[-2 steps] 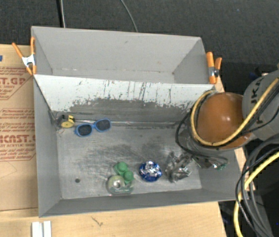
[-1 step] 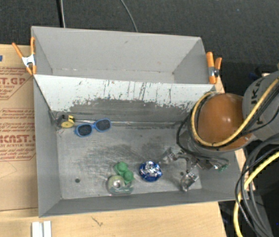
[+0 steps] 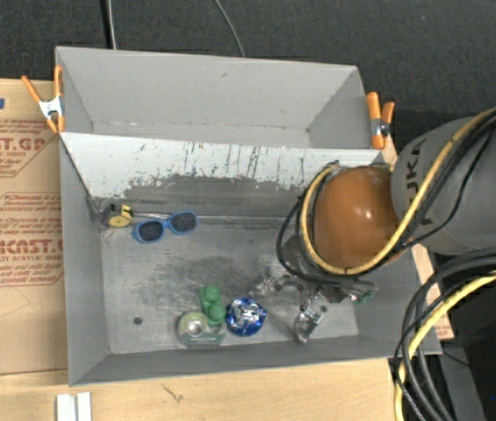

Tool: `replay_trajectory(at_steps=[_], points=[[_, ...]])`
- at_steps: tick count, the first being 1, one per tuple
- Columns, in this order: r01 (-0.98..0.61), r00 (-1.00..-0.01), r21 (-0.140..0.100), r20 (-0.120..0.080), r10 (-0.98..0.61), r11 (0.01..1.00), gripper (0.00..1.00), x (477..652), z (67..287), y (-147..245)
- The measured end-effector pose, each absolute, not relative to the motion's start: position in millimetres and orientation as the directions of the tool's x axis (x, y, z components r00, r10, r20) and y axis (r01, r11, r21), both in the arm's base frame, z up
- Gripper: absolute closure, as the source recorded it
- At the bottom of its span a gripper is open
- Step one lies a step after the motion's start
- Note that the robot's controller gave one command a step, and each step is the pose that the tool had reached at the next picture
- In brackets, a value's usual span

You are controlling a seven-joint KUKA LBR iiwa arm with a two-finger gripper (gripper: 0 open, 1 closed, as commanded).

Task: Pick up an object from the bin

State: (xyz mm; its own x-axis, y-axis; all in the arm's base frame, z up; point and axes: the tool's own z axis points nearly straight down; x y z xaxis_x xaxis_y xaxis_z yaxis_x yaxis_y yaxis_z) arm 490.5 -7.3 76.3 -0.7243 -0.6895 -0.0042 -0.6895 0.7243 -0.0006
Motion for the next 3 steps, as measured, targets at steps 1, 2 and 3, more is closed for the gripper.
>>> replay_trajectory(at_steps=[1, 2, 3], points=[[-0.751, -0.66, -0.01, -0.013, -0.751, 0.66, 0.0, 485.1, 73.4, 70.2], [-0.747, -0.664, -0.007, -0.012, -0.747, 0.664, 1.0, 484.4, 73.7, 69.2], [-0.78, -0.625, -0.005, -0.008, -0.78, 0.625, 1.0, 485.6, 200.9, 77.2]])
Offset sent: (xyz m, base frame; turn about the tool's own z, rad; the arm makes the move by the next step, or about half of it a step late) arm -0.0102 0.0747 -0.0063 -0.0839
